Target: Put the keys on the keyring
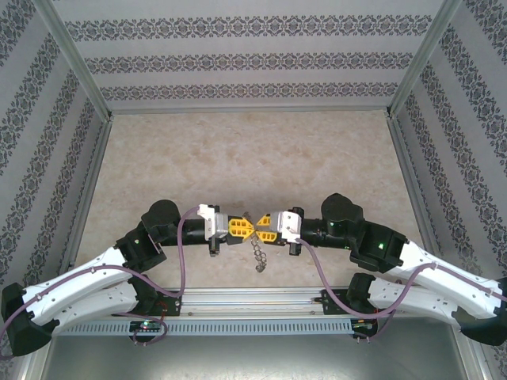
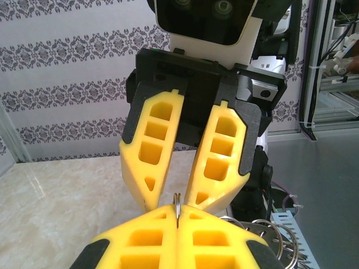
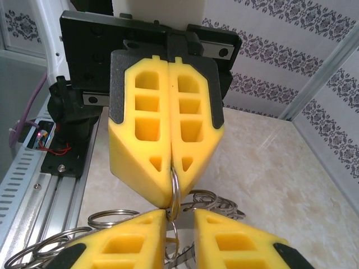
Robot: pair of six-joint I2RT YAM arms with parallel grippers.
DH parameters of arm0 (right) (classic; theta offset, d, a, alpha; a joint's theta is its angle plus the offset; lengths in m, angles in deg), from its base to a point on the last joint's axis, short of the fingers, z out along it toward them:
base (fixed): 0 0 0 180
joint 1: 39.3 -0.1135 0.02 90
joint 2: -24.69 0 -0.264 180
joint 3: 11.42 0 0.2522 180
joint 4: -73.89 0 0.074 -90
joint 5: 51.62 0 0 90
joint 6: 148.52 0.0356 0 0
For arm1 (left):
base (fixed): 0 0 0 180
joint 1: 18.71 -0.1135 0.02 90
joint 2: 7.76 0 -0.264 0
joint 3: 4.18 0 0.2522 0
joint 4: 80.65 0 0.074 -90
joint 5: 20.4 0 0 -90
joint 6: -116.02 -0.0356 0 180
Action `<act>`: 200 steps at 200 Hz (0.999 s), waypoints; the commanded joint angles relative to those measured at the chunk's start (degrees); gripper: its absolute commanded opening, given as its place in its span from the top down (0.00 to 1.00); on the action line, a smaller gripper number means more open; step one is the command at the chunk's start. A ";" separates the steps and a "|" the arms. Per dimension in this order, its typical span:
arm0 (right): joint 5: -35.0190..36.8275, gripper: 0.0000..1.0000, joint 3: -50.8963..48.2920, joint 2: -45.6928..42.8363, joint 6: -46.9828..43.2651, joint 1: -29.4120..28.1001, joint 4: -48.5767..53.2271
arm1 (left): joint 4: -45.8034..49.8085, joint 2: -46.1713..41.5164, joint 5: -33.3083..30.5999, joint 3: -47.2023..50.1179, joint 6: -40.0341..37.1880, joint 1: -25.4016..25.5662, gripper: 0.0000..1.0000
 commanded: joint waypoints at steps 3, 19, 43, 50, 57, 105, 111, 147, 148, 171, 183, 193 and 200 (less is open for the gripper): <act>-1.35 0.84 0.67 0.48 0.64 -0.06 -1.96 | -3.77 -0.05 1.39 -0.22 0.36 -0.48 1.00; -1.28 0.97 0.85 0.77 0.44 -0.07 -1.72 | -2.90 -0.01 1.22 -0.40 0.17 -0.48 1.00; 1.25 1.00 1.58 0.80 0.12 -0.07 -0.37 | 3.73 0.53 -2.01 -2.76 -2.27 -0.45 1.00; 2.60 1.00 2.13 1.01 -0.04 -0.07 0.73 | 7.88 0.70 -3.56 -4.12 -4.00 -0.40 1.00; 3.87 1.00 2.61 1.39 -0.34 -0.13 1.71 | 11.22 0.94 -5.39 -5.21 -5.34 -0.31 0.96; 10.16 1.00 6.20 5.78 -2.16 -1.49 6.84 | 21.23 3.78 -12.61 -7.69 -10.13 1.16 0.88; 10.90 1.00 6.55 6.31 -2.38 -1.84 7.36 | 21.46 4.06 -12.99 -7.85 -10.31 1.27 0.87; 14.60 1.00 8.25 8.35 -2.91 -3.04 10.65 | 22.08 4.91 -14.04 -8.50 -10.71 1.54 0.84; 14.62 1.00 8.25 8.35 -2.89 -3.05 10.68 | 22.07 4.91 -14.02 -8.49 -10.74 1.54 0.84; 15.41 1.00 8.57 8.69 -2.81 -3.14 11.45 | 22.28 5.25 -13.73 -8.82 -10.83 1.62 0.84; 15.53 1.00 8.84 9.05 -2.77 -3.12 11.90 | 22.61 5.44 -13.70 -8.97 -10.89 1.63 0.85; 15.43 1.00 8.99 9.33 -2.77 -3.13 12.10 | 22.69 5.45 -13.68 -8.98 -10.88 1.71 0.86; 15.29 1.00 9.05 9.48 -2.77 -3.14 12.17 | 22.60 5.42 -13.65 -8.85 -10.92 1.80 0.86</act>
